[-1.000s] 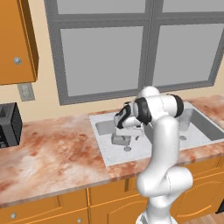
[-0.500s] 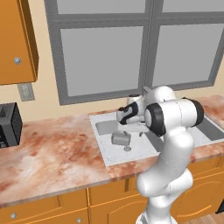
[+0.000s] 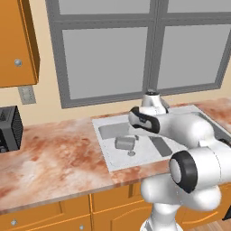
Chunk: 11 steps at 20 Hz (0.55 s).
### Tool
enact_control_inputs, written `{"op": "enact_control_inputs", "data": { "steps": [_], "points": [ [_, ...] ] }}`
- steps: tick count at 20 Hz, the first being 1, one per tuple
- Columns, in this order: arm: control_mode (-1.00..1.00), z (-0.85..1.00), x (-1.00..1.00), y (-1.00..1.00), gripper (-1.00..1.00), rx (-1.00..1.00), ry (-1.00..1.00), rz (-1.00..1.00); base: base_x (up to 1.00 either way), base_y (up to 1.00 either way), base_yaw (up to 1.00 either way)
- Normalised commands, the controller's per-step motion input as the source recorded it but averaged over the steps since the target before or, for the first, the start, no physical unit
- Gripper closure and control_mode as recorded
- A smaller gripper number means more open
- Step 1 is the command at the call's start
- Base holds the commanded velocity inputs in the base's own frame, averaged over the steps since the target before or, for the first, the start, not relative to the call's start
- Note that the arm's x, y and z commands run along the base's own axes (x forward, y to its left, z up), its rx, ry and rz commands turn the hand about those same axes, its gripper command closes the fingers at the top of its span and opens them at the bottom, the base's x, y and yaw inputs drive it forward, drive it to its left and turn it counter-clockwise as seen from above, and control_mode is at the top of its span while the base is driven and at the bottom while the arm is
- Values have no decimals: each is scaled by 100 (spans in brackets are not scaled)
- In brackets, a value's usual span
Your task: Place the tupperware in the left basin and the glass cup in the right basin of the sink.
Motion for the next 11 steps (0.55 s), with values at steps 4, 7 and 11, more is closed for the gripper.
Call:
{"op": "enact_control_inputs", "data": {
  "steps": [4,7,11],
  "points": [
    [-100,52,-68,0,-100,-4,4,4,0,0,0],
    [-100,1,-89,-5,-100,-3,-12,6,0,0,0],
    [-100,0,-83,-22,-100,0,-11,3,0,0,0]
  ]
}}
